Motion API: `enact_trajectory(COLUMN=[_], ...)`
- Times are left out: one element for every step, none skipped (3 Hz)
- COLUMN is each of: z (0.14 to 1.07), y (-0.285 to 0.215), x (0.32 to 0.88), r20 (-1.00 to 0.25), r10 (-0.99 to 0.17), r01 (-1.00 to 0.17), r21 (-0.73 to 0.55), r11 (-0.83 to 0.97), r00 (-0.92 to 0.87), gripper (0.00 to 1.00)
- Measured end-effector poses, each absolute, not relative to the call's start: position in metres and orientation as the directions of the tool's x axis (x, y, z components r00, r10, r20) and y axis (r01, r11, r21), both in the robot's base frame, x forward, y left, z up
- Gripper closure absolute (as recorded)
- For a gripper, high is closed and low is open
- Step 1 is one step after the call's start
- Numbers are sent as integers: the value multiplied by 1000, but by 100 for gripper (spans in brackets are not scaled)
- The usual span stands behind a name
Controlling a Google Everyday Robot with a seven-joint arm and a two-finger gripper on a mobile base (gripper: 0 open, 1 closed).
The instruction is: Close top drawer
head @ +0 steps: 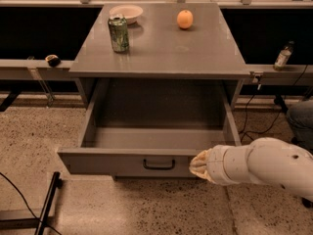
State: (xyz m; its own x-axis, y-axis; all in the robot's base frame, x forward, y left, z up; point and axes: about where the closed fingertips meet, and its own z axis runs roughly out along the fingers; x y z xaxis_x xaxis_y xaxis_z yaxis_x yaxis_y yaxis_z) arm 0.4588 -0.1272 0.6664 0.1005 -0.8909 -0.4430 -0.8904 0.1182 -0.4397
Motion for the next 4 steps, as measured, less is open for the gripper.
enact_trajectory(z=[666,656,642,638], y=[-127,-125,-121,-116], x=[459,468,480,494], r20=[-444,-509,-598,-662], r10=[-891,-854,-789,-728], r01=[-891,-888,-864,-833], r21=[-438,-435,-462,-495], r11=[120,151,199,247], r00=[98,104,137,177], gripper=[100,100,100,100])
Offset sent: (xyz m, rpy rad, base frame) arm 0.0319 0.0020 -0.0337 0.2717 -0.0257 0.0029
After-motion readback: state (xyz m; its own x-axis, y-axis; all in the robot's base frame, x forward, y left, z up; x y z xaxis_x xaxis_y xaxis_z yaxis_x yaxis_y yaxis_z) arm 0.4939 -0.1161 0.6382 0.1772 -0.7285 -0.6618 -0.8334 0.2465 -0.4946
